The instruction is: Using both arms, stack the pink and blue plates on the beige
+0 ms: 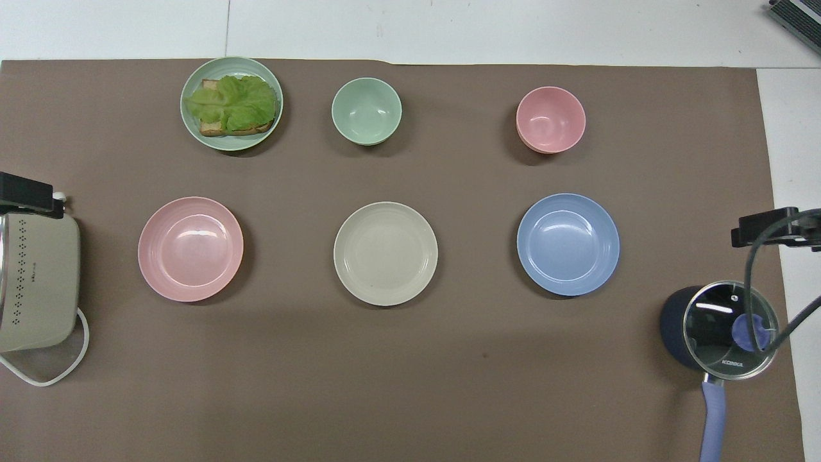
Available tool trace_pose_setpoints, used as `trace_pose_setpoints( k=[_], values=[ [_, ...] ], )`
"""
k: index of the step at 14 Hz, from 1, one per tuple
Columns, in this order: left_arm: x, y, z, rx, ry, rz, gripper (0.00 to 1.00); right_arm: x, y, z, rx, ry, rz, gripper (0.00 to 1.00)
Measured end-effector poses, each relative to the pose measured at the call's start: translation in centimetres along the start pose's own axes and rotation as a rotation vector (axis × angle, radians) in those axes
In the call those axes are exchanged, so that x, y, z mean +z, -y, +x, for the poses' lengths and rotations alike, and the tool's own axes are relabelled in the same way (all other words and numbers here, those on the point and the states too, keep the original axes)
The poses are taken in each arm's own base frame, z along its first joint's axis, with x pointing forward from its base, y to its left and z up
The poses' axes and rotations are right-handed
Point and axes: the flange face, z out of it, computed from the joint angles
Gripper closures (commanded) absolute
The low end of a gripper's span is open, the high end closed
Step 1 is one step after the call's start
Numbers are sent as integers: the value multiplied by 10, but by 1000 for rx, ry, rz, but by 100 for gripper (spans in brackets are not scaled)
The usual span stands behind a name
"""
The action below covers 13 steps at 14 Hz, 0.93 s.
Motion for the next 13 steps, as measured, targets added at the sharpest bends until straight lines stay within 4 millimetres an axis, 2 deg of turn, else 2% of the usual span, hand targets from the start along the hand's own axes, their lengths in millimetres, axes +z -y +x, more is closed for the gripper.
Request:
trace_pose_setpoints(
  k=[5,7,10,13],
  values=[
    [1,0,0,0,4,0,0,0,0,0,0,0,0,0],
    [10,0,-1,-1,23,1,0,0,0,0,0,0,0,0],
    [35,5,1,-10,56,2,0,0,0,0,0,0,0,0],
    [79,10,6,-19,62,2,0,0,0,0,0,0,0,0]
  ],
)
